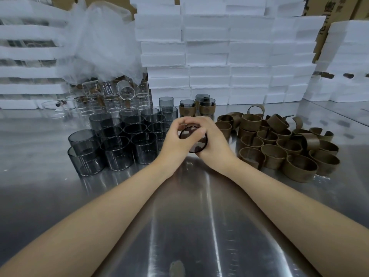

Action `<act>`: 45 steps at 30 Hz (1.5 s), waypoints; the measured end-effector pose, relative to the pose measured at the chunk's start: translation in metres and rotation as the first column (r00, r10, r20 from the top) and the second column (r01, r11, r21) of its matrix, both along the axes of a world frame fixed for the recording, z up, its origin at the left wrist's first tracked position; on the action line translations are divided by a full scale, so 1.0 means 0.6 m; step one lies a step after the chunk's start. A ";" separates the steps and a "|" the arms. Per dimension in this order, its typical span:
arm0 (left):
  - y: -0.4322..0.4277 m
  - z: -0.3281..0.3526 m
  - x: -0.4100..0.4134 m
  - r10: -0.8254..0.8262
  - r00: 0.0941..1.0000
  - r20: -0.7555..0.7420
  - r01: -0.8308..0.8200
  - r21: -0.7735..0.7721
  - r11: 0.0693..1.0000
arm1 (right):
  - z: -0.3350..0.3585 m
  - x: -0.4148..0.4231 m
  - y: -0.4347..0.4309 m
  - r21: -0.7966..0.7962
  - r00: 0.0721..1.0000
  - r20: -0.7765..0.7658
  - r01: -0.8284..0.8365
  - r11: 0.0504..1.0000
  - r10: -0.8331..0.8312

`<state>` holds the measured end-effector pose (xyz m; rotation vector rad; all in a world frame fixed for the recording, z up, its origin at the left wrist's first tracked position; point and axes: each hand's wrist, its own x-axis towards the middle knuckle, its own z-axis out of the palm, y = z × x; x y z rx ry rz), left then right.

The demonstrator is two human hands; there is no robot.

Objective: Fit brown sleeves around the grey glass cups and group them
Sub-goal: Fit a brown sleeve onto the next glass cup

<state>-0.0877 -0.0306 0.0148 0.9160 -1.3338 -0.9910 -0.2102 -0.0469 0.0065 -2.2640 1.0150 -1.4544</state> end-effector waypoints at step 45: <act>-0.010 -0.012 0.005 -0.057 0.990 0.130 0.072 -0.112 0.991 | 0.022 -0.003 0.009 0.519 0.514 0.853 -0.811 0.271 -0.094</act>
